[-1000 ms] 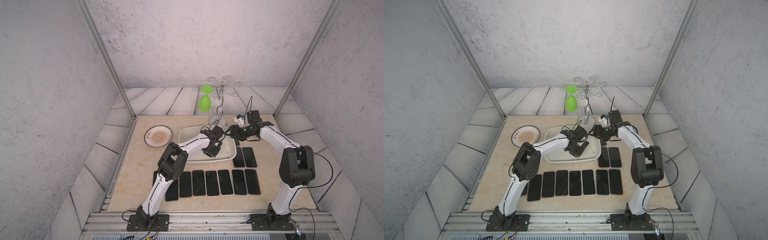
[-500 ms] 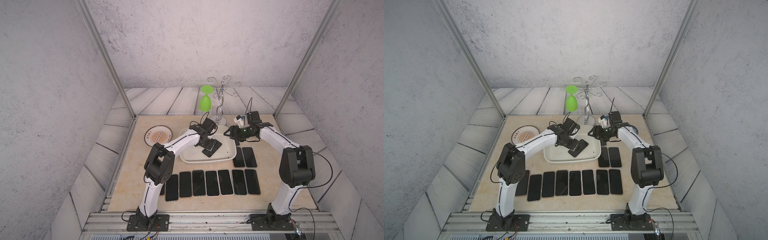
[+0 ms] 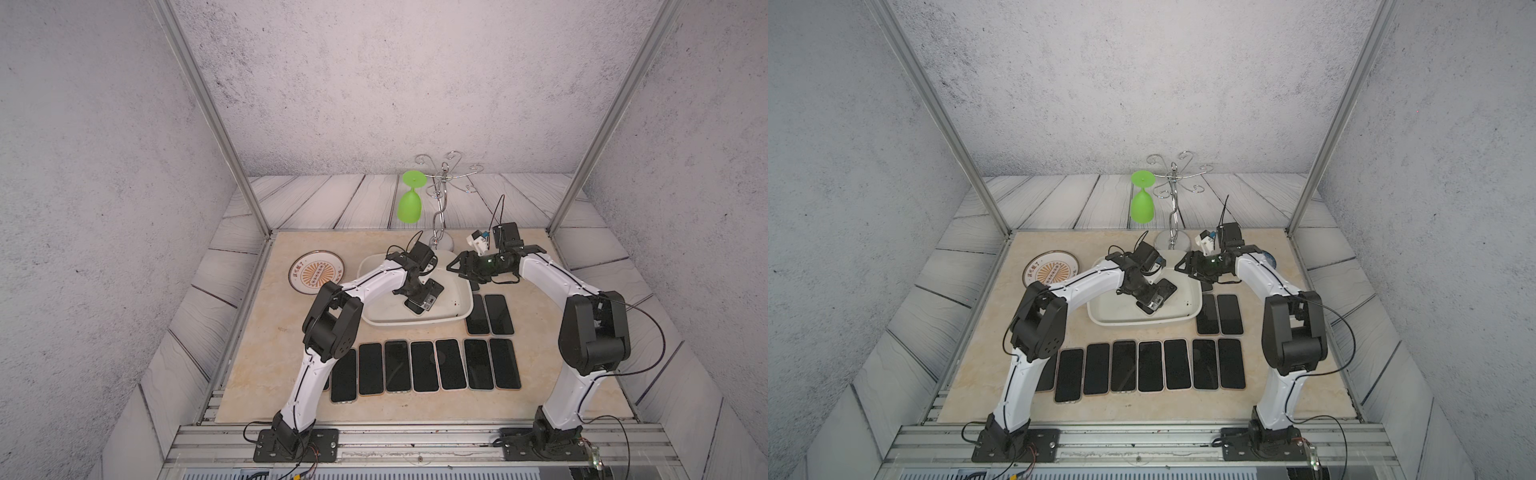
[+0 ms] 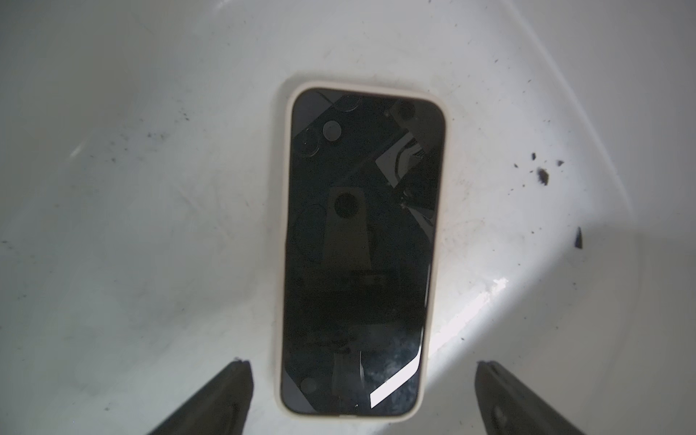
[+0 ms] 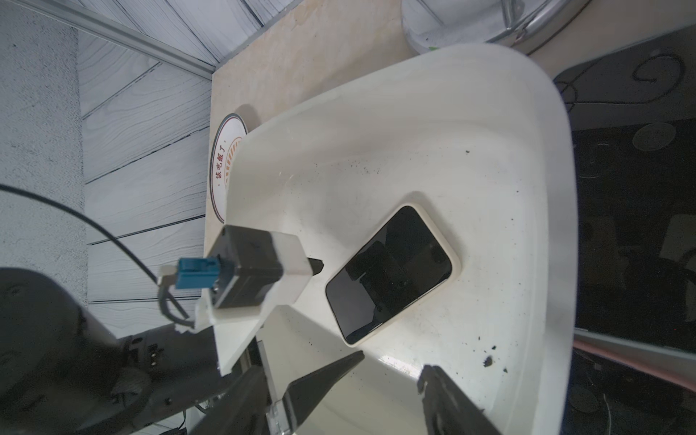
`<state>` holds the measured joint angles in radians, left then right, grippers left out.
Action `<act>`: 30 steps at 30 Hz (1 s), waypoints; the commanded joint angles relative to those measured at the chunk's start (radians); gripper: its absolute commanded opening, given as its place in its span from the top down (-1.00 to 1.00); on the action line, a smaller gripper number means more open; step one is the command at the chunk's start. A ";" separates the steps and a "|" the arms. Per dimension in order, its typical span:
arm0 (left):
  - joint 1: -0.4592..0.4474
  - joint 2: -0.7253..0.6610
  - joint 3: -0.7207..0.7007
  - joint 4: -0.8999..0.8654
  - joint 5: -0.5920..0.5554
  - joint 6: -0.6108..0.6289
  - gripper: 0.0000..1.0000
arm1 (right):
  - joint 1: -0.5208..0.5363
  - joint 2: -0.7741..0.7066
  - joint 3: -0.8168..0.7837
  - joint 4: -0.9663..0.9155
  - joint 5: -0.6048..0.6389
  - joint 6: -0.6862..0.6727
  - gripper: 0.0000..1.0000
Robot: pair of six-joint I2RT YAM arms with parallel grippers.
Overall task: Take the phone out of the storage box
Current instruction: Pick up the phone from the storage box.
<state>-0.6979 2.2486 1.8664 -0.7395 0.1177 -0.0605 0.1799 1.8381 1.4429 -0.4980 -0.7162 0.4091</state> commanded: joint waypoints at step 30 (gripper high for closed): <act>-0.034 0.267 0.163 -0.176 -0.050 -0.030 -0.54 | -0.002 0.068 0.116 -0.101 -0.055 -0.085 -0.40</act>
<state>-0.7250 2.4584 2.1124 -0.8604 0.0547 -0.0631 0.1791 1.8980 1.5452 -0.5816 -0.7513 0.3420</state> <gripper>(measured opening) 0.792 0.701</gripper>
